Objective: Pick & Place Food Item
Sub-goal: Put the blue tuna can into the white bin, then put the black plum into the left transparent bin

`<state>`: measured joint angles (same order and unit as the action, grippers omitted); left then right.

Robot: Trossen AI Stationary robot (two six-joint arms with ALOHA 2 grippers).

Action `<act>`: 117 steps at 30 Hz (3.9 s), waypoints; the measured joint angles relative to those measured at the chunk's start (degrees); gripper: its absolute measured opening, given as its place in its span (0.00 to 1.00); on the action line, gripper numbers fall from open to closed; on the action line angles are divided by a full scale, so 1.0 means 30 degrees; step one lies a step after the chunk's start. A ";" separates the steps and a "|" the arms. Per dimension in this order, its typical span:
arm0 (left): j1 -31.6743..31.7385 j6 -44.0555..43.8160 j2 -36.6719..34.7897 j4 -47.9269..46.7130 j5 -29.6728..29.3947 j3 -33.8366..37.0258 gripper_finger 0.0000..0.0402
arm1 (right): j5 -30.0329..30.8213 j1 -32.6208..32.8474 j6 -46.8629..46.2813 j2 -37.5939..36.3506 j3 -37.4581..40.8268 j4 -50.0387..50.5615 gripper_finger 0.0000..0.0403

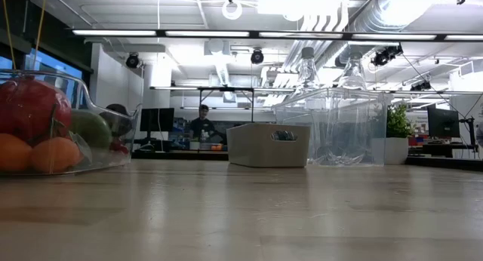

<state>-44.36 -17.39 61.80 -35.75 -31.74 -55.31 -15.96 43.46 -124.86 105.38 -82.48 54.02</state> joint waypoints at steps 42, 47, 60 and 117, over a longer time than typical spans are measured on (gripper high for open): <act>0.0000 -0.0079 0.0003 0.0000 0.0004 0.0000 0.91 | 0.2593 -0.0128 0.2446 0.0269 0.1967 0.0183 0.41; 0.0000 -0.0079 0.0000 0.0000 0.0004 0.0000 0.91 | 0.4537 -0.0268 0.4646 0.0248 0.1938 0.0064 0.41; 0.0000 0.0365 0.0007 -0.0007 0.0004 0.0007 0.91 | 1.3381 -0.3592 1.6119 -0.0414 0.1041 -0.2217 0.41; 0.0867 0.0403 0.0007 -0.2662 0.0033 0.0015 0.91 | 1.2510 -1.8747 3.1794 0.2336 -0.1647 -0.7765 0.97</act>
<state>-41.76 -16.18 61.82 -43.73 -31.64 -55.27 21.57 -12.78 -29.48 112.39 -87.42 30.73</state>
